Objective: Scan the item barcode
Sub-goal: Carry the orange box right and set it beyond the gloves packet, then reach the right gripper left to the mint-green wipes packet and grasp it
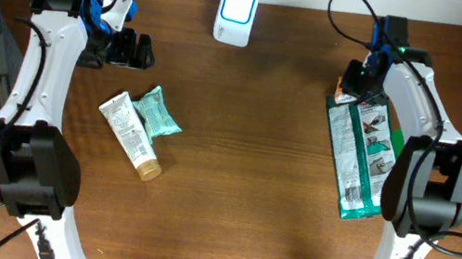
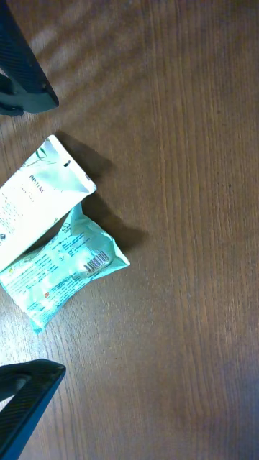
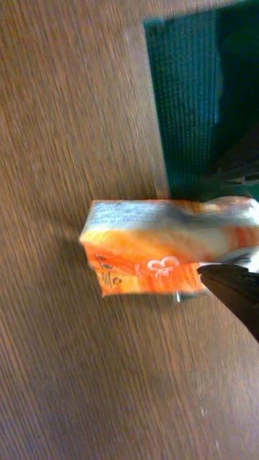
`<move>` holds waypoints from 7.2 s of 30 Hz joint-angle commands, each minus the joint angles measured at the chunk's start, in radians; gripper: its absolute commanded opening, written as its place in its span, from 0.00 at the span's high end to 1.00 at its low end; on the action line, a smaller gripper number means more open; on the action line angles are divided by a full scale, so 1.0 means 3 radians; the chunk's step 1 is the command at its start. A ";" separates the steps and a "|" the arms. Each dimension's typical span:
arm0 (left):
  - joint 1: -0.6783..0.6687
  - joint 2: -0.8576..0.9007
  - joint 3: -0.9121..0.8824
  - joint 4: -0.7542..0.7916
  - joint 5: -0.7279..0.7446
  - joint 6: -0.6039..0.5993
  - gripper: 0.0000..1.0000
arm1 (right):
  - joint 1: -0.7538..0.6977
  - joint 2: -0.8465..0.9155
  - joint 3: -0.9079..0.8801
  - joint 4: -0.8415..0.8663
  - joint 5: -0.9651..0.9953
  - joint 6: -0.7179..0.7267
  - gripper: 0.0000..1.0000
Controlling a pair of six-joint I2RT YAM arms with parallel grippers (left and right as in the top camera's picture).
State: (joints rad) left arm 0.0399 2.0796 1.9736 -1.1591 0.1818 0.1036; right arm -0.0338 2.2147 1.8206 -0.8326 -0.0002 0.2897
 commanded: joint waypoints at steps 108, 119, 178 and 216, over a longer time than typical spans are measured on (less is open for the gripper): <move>0.0001 -0.0014 0.0006 0.0008 -0.0013 -0.0019 0.01 | 0.0898 -0.0478 0.0877 -0.1715 -0.1354 -0.0806 0.07; 0.0001 -0.0014 0.0006 0.0008 -0.0013 -0.0019 0.01 | 0.0898 -0.0478 0.0718 -0.1649 -0.1358 -0.0804 0.06; 0.0473 -0.0228 0.2179 -0.0618 -0.0235 -0.0573 0.15 | 0.2000 0.0075 -0.0641 0.1504 -0.1996 0.0376 0.27; -0.0102 -0.0100 0.0627 -0.0381 -0.0248 -0.0621 0.23 | 0.1484 0.0039 0.0650 -0.1404 -0.1509 -0.1516 0.55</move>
State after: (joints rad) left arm 0.0078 2.0468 2.1818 -1.2922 0.1143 -0.0727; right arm 0.4446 2.2604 1.9446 -1.2343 -0.3923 -0.3546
